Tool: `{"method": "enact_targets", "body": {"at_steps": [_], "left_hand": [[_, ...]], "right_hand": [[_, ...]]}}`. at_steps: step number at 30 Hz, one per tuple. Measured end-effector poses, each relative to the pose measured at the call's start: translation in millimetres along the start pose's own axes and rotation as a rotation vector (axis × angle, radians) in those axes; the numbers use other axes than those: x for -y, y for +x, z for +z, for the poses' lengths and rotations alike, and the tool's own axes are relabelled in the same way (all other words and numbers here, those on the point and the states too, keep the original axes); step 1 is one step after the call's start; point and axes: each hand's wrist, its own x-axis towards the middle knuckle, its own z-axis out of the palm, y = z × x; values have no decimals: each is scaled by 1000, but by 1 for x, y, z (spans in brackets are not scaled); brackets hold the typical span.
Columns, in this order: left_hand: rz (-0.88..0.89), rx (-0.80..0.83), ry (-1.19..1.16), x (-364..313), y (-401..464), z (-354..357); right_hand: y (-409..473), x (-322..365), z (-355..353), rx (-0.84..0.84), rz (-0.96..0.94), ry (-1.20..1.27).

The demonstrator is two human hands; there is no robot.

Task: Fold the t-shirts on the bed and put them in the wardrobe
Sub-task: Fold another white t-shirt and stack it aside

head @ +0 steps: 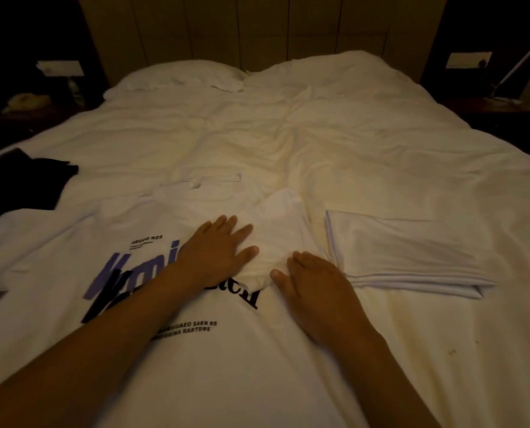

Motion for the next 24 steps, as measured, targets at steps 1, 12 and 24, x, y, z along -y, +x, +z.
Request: {"method": "enact_targets", "body": {"at_steps": [1,12,24], "left_hand": [[6,1,-1,1,0,1],[35,5,-68,7,-75,2],[-307,-359,-406,101,-185,-54]], "right_hand": [[0,1,1,-6,8,-37],[-10,25,-15,67,159,72],[4,155,-41,-97,54,224]]}}
